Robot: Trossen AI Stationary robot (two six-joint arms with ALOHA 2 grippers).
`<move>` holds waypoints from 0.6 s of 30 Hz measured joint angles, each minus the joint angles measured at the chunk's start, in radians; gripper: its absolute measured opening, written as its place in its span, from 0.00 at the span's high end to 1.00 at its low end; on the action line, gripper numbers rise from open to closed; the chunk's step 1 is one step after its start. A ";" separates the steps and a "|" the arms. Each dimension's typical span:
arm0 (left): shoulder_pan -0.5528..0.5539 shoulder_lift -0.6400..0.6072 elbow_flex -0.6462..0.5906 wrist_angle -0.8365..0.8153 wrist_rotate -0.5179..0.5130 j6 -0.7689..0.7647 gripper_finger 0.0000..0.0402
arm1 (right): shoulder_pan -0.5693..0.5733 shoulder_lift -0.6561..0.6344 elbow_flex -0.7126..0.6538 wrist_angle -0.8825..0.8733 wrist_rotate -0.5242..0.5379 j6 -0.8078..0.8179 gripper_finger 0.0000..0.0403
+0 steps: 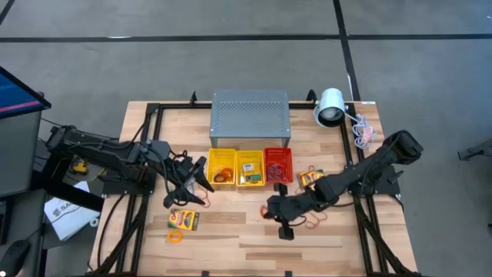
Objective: Pick & Place Office Desk Supplies
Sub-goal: Put the orange spring keychain into the left yellow bin
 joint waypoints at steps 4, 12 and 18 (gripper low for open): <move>0.001 0.000 -0.027 0.013 -0.002 0.009 0.45 | -0.049 0.000 0.031 0.001 -0.001 -0.136 1.00; 0.001 0.006 -0.088 0.071 -0.124 0.021 0.45 | -0.127 0.000 0.043 0.199 -0.188 -0.388 1.00; -0.018 0.006 -0.130 0.206 -0.054 0.022 0.45 | -0.153 0.000 0.043 0.410 -0.427 -0.484 1.00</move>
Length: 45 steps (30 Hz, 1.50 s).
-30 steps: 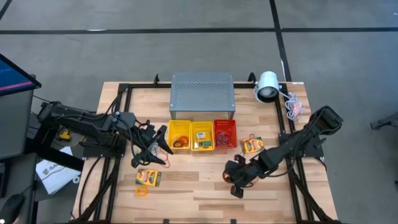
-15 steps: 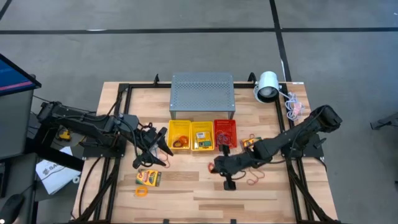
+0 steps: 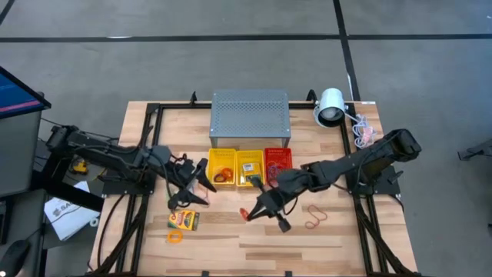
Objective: Pick & Place Office Desk Supplies
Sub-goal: Put the orange spring keychain into the left yellow bin
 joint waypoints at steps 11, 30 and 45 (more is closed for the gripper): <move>-0.025 0.129 -0.009 0.293 0.053 0.004 0.45 | -0.051 0.002 0.000 0.206 -0.178 -0.060 1.00; -0.011 0.360 0.150 0.392 0.081 0.034 0.45 | -0.049 0.003 0.001 0.252 -0.232 -0.091 1.00; -0.002 0.423 0.200 0.390 0.131 0.023 0.45 | -0.068 0.003 0.001 0.229 -0.233 -0.092 1.00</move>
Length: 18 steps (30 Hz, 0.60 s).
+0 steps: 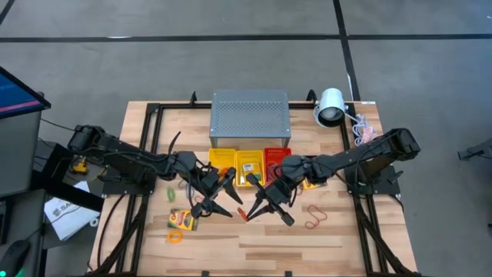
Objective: Pick & Place Office Desk Supplies
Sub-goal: Put the orange spring keychain into the left yellow bin
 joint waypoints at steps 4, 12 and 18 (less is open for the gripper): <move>-0.002 0.000 0.000 0.000 0.006 0.000 0.46 | -0.006 0.000 0.000 0.000 0.000 0.000 1.00; -0.002 0.000 0.000 0.000 0.007 -0.001 0.59 | -0.008 0.000 0.000 0.000 0.000 -0.005 1.00; -0.002 0.000 0.000 0.000 0.007 -0.001 0.72 | -0.013 0.000 0.000 0.000 0.000 -0.006 1.00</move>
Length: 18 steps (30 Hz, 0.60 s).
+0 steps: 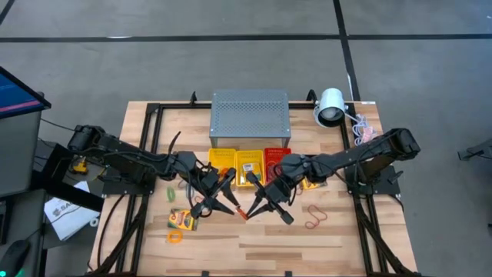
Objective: Pick & Place Office Desk Supplies
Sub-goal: Put the orange spring keychain into the left yellow bin
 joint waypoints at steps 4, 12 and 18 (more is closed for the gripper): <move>0.000 0.000 0.000 0.000 0.000 0.000 0.77 | -0.007 0.000 0.000 0.000 0.000 -0.003 1.00; 0.000 0.000 0.000 0.001 -0.001 -0.001 0.77 | -0.015 0.000 0.000 0.005 0.000 -0.002 1.00; 0.001 0.000 0.000 0.000 -0.002 0.000 0.84 | -0.015 0.000 0.000 0.008 0.000 -0.003 1.00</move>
